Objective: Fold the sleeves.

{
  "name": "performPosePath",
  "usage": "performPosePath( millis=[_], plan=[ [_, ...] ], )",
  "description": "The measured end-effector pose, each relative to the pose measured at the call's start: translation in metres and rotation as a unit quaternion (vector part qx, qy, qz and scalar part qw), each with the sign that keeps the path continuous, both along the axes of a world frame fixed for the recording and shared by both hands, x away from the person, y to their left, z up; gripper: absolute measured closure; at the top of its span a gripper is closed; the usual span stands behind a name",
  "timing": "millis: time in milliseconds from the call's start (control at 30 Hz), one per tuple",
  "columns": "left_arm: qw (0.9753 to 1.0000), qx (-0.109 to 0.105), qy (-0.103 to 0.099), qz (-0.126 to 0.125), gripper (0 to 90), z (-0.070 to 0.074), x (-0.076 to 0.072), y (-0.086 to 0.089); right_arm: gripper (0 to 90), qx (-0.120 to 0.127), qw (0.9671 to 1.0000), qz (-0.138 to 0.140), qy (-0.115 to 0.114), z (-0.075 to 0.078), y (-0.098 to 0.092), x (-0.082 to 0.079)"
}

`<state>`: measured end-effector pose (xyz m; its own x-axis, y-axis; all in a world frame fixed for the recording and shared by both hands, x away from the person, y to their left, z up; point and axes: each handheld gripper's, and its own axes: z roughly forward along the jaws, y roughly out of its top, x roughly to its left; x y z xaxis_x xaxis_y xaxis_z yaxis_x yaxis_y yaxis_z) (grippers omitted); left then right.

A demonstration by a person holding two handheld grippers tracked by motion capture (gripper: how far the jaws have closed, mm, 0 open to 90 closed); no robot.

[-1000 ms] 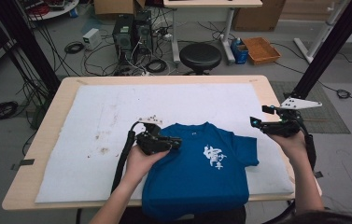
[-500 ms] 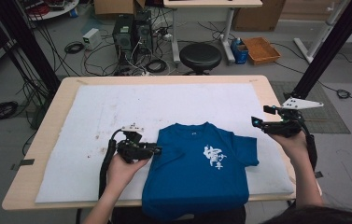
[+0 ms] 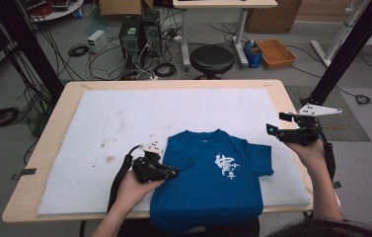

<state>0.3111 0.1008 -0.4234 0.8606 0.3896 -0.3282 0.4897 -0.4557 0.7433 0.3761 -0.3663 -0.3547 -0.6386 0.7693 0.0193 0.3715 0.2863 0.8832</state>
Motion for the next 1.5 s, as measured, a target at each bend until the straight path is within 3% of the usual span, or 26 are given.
performPosePath(
  millis=[67,100,167,267,300,333,367,467,500,600,633,700,733,800,833,867,1000,1067,1167,1267,1300,1333,1400,1433,1467,1500],
  plan=[
    [0.9992,-0.007,-0.004,-0.039,87.9,0.001,-0.002,-0.004,24.2,0.000,1.0000,-0.002,0.002,0.000,-0.001,0.000],
    [0.9992,-0.003,-0.015,-0.038,87.5,0.001,-0.003,-0.005,24.2,0.000,1.0000,-0.002,0.002,0.000,-0.002,0.000],
    [0.9989,0.020,-0.040,0.013,74.8,0.002,-0.004,-0.005,24.2,0.001,1.0000,-0.003,0.002,-0.001,-0.003,0.000],
    [0.9930,0.047,-0.058,0.092,54.5,0.005,-0.003,-0.002,24.3,0.001,1.0000,-0.004,0.004,-0.001,-0.004,-0.001],
    [0.9909,0.051,-0.062,0.108,53.6,0.005,-0.003,0.000,24.3,0.001,1.0000,-0.005,0.005,-0.001,-0.004,-0.001],
    [0.9909,0.051,-0.062,0.108,52.3,0.005,-0.003,0.000,24.3,0.001,1.0000,-0.005,0.005,-0.001,-0.004,-0.001],
    [0.9878,0.058,-0.063,0.130,51.8,0.004,-0.002,0.002,24.3,0.002,1.0000,-0.005,0.004,-0.002,-0.005,-0.001],
    [0.9863,0.068,-0.049,0.142,53.1,0.000,0.001,0.002,24.2,0.001,1.0000,-0.006,0.005,-0.003,-0.006,0.000],
    [0.9850,0.084,-0.034,0.147,55.2,-0.005,0.002,0.001,24.3,0.002,1.0000,-0.006,0.005,-0.003,-0.006,0.000],
    [0.9862,0.092,-0.033,0.133,77.8,-0.007,0.001,0.000,24.2,0.001,1.0000,-0.006,0.005,-0.003,-0.006,0.000],
    [0.9883,0.090,-0.038,0.118,83.3,-0.005,-0.001,-0.001,24.3,0.001,1.0000,-0.006,0.005,-0.003,-0.006,0.000],
    [0.9899,0.084,-0.039,0.107,85.8,-0.004,-0.001,-0.001,24.3,0.001,1.0000,-0.006,0.004,-0.003,-0.006,0.000],
    [0.9929,0.072,-0.040,0.085,86.1,-0.002,-0.002,0.000,24.2,0.003,1.0000,-0.007,0.006,-0.003,-0.006,0.000],
    [0.9960,0.055,-0.039,0.059,86.4,0.000,-0.003,0.000,24.3,0.002,1.0000,-0.007,0.005,-0.003,-0.006,-0.001],
    [0.9960,0.055,-0.039,0.059,86.4,0.000,-0.003,0.000,24.3,0.002,1.0000,-0.007,0.006,-0.003,-0.006,-0.001],
    [0.9985,0.039,-0.035,0.017,86.4,0.001,-0.003,-0.002,24.3,0.002,1.0000,-0.007,0.005,-0.003,-0.007,0.000],
    [0.9973,0.031,-0.035,-0.056,79.9,0.000,-0.007,-0.007,24.3,0.004,1.0000,-0.007,0.005,-0.003,-0.007,0.000],
    [0.9960,0.030,-0.038,-0.075,68.4,-0.001,-0.008,-0.009,24.3,0.002,1.0000,-0.007,0.005,-0.003,-0.008,0.000],
    [0.9957,0.018,-0.054,-0.073,58.7,0.001,-0.007,-0.007,24.3,0.004,0.9999,-0.009,0.006,-0.004,-0.009,0.000],
    [0.9967,0.001,-0.075,-0.030,57.2,0.006,-0.002,-0.001,24.3,0.005,0.9999,-0.009,0.006,-0.004,-0.010,0.001],
    [0.9967,0.001,-0.075,-0.030,57.2,0.006,-0.002,-0.001,24.3,0.004,0.9999,-0.009,0.006,-0.005,-0.009,0.001],
    [0.9958,0.008,-0.085,0.032,57.2,0.007,0.007,0.003,24.3,0.004,0.9999,-0.009,0.007,-0.005,-0.009,0.001],
    [0.9920,0.019,-0.081,0.095,57.7,0.004,0.020,0.005,24.3,0.002,0.9999,-0.010,0.009,-0.006,-0.007,0.001],
    [0.9883,0.031,-0.077,0.128,57.7,0.002,0.028,0.005,24.3,0.001,0.9999,-0.009,0.010,-0.006,-0.006,0.001],
    [0.9883,0.031,-0.077,0.128,57.7,0.002,0.028,0.005,24.3,-0.002,0.9999,-0.008,0.010,-0.007,-0.005,0.002],
    [0.9826,0.054,-0.063,0.166,57.6,-0.004,0.043,0.004,24.3,-0.002,0.9999,-0.007,0.011,-0.007,-0.004,0.002]
  ],
)
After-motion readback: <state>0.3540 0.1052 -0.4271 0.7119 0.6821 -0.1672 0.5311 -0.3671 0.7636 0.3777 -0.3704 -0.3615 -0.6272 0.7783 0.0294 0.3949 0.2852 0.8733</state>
